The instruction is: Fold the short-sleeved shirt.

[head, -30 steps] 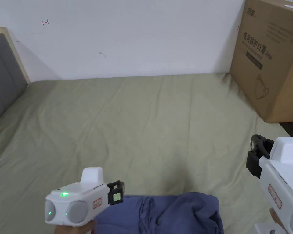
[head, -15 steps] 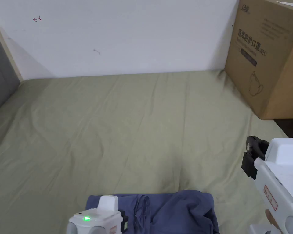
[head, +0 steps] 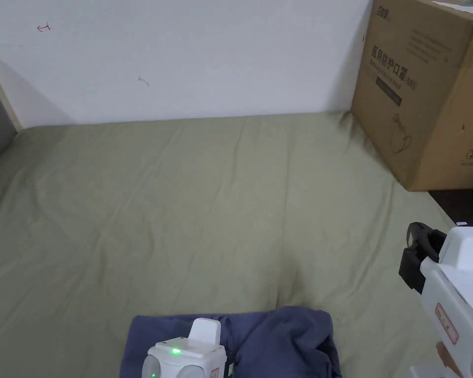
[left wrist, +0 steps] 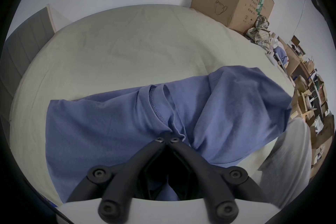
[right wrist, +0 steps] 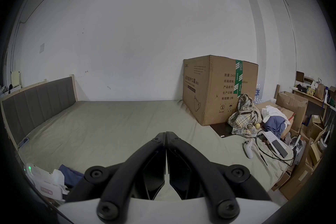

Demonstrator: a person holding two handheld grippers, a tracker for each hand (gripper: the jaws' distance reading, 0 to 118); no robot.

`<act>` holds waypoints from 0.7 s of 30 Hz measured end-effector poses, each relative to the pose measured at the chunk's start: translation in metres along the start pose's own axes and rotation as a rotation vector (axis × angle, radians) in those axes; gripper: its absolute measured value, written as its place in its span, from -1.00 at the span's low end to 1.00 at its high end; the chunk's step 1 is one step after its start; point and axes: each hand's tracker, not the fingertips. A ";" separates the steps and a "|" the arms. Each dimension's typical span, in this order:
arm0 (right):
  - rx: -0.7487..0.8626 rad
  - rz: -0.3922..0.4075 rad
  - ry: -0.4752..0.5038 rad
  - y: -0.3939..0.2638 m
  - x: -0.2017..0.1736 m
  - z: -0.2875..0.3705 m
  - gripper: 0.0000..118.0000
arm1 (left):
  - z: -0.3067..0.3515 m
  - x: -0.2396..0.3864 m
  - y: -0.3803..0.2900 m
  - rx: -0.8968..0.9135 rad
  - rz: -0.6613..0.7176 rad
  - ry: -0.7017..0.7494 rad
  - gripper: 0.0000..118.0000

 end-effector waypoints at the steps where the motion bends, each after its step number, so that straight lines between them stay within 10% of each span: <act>1: 0.000 0.000 -0.001 0.001 0.000 0.000 -1.00 | 0.007 -0.005 0.003 0.011 0.031 -0.034 -1.00; 15: 0.000 -0.001 0.048 0.007 -0.025 -0.002 -1.00 | 0.104 -0.161 0.019 0.102 0.437 -0.261 -0.95; 21: -0.009 0.017 0.069 0.006 -0.036 -0.009 -1.00 | 0.097 -0.210 0.000 0.040 0.528 -0.264 0.90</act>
